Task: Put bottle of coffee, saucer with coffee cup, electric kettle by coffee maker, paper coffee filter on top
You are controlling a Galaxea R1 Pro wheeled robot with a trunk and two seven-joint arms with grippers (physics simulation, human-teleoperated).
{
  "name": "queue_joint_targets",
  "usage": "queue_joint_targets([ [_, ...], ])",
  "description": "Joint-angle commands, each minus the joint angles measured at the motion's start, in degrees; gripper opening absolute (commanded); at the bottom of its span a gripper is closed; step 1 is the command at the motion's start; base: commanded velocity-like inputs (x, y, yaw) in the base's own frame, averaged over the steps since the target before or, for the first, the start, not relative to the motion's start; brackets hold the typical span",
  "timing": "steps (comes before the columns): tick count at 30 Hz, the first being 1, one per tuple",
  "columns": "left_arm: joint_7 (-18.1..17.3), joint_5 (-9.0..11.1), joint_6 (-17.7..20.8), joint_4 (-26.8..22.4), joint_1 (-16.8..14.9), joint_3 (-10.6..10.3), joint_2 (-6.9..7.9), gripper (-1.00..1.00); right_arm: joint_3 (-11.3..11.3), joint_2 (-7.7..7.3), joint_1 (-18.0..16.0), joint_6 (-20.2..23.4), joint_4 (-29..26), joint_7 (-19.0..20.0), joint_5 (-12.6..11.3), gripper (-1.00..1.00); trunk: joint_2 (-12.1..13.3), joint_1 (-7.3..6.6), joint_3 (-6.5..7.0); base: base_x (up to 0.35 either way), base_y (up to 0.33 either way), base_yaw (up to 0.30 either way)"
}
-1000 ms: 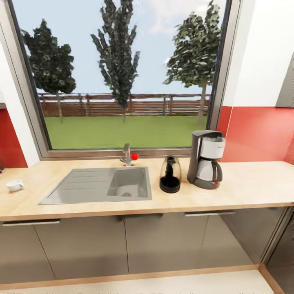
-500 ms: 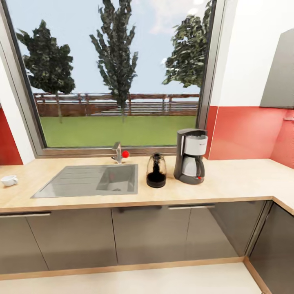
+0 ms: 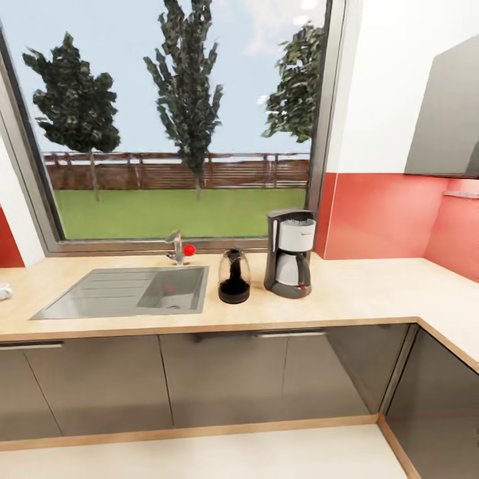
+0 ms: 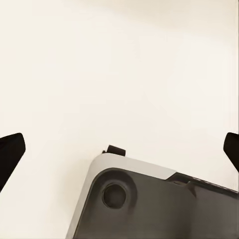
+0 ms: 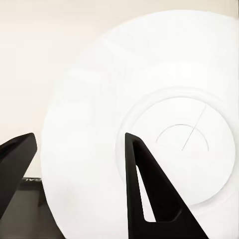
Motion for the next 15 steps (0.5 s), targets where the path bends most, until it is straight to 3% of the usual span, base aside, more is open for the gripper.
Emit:
queue_joint_targets([
  [1,-0.1,0.3,-0.2,0.0,0.0,-0.2,0.01,1.00,0.5,0.05,-0.1,-0.3,0.2,-0.1,-0.6,-1.00,-0.1,0.01,-0.08,-0.001,-0.289,-0.025],
  [11,-0.1,0.3,-0.2,0.0,0.0,-0.2,0.03,1.00,0.5,0.04,-0.1,-0.3,0.2,-0.1,-0.6,-1.00,-0.1,0.01,0.44,0.000,-0.289,-0.163],
  [15,-0.1,0.3,-0.2,0.0,0.0,-0.2,0.01,1.00,0.5,0.04,-0.1,-0.3,0.2,-0.1,-0.6,-1.00,-0.1,0.01,0.51,0.000,-0.289,-0.056],
])
